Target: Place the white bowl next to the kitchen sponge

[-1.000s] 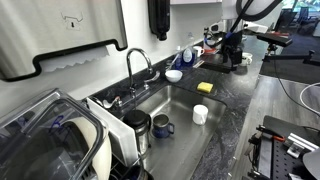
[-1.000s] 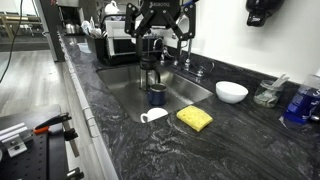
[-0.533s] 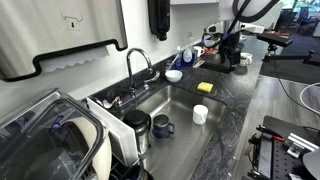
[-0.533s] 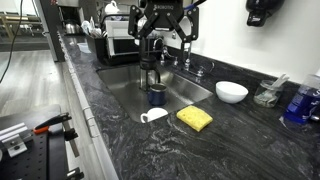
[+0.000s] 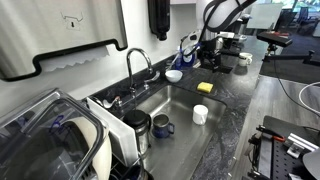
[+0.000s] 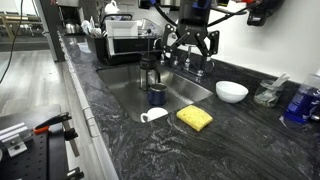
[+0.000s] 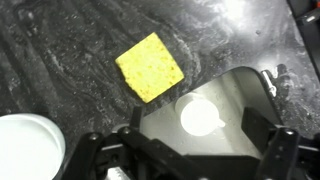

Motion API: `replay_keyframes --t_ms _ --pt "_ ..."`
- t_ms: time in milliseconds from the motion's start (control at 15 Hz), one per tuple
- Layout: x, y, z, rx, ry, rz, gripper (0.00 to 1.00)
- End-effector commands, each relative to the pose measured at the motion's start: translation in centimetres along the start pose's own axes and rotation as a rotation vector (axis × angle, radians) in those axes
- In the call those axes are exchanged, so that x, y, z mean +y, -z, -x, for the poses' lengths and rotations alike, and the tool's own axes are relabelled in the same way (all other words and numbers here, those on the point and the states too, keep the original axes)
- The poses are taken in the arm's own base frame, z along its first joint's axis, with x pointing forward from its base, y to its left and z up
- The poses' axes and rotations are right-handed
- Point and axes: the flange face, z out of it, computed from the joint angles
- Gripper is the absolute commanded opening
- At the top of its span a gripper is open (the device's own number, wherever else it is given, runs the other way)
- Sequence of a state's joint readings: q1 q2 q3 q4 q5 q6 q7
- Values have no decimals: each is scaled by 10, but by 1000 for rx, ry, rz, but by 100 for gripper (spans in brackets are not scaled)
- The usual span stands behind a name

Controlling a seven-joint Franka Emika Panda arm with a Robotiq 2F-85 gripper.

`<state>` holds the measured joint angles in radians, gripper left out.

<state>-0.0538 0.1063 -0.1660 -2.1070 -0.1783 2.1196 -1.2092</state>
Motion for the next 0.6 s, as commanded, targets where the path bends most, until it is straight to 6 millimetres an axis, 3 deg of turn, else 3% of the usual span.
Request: replay_keyframes --t_ms 0,200,267,533 --pt "42 -3 -13 14 178 97 100" --pt "59 -12 -19 -17 308 124 100" --pt "43 -6 -17 1 238 111 100" --pt "53 -13 -20 -13 281 110 100"
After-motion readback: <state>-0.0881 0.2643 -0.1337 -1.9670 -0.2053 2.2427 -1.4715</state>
